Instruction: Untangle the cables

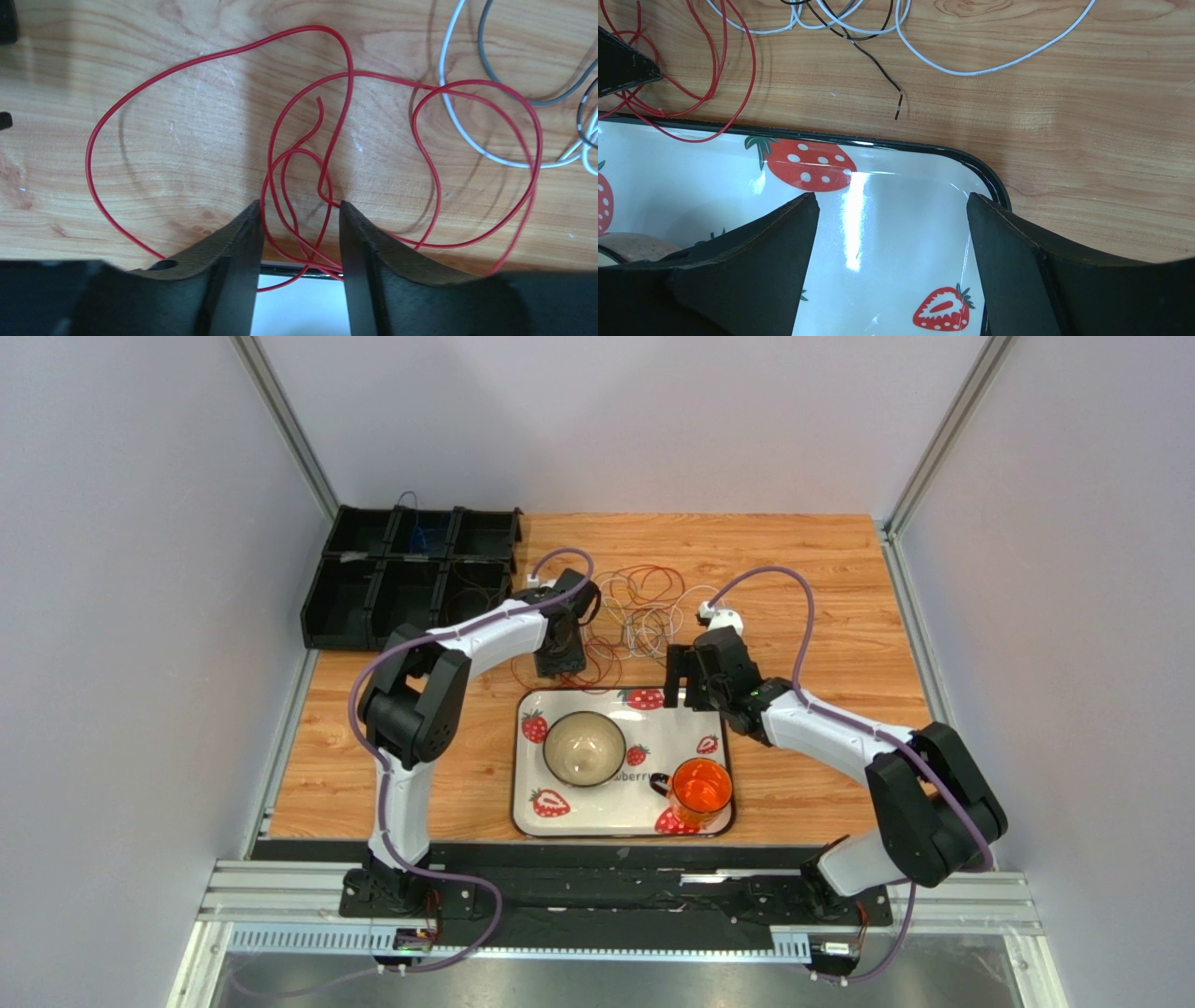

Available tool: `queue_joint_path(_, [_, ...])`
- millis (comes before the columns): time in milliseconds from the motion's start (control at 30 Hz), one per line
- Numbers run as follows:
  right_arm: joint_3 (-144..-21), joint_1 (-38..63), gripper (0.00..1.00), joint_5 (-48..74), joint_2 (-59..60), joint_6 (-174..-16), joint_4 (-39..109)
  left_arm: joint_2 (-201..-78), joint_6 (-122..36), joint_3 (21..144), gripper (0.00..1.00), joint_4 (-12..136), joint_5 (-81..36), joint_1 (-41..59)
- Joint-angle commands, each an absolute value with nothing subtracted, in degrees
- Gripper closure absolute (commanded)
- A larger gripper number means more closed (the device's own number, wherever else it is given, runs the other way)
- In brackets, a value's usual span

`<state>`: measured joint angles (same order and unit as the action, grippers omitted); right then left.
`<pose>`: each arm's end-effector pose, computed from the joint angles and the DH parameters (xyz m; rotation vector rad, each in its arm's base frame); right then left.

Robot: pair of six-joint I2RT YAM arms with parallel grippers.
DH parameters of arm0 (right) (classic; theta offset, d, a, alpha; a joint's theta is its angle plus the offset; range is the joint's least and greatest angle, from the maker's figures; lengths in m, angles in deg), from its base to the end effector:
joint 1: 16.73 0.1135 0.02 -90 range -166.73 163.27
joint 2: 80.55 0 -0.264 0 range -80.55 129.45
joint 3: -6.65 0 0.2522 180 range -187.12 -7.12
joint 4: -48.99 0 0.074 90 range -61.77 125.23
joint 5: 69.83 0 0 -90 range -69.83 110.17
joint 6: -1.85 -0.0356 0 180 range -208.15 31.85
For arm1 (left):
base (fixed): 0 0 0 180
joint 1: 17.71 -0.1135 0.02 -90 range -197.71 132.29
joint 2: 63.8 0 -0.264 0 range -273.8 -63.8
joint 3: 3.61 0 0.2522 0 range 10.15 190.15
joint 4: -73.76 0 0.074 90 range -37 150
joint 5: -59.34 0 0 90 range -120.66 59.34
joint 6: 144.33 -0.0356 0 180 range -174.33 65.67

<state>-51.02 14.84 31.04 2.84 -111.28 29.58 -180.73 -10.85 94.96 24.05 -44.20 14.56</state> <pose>0.2537 0.1480 0.1891 -0.0809 2.3527 0.2474 0.3591 -0.2169 0.1687 -0.3250 2.6771 -0.0681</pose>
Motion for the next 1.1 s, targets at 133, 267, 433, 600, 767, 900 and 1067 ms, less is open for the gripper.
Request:
queue_joint_path(133, [-53.43,14.65,0.18,31.24,3.21,-111.35,30.21,-181.14,-9.51,96.81,0.80,25.46,-43.85,14.81])
queue_joint_path(267, [-53.52,14.65,0.18,31.24,3.29,-111.35,29.95,-181.14,-9.77,96.81,0.94,25.37,-43.67,14.89])
queue_joint_path(433, [-53.61,14.56,0.18,31.15,3.38,-111.26,29.95,-180.44,-10.30,96.90,1.00,25.54,-43.67,14.90])
queue_joint_path(600, [-53.61,14.65,0.18,31.15,3.30,-111.26,29.86,-177.28,-13.54,98.48,1.00,24.58,-44.02,14.89])
queue_joint_path(767, [-53.61,14.65,0.18,31.15,3.29,-111.26,29.86,-172.18,-16.98,102.07,1.00,21.60,-44.29,14.46])
queue_joint_path(900, [-53.52,14.65,0.18,31.15,3.38,-111.26,29.95,-169.45,-19.00,104.28,1.00,18.43,-44.55,13.76])
queue_joint_path(1067, [-53.61,14.65,0.18,31.15,3.38,-111.26,29.95,-163.66,-21.02,105.07,1.00,17.29,-43.32,11.65])
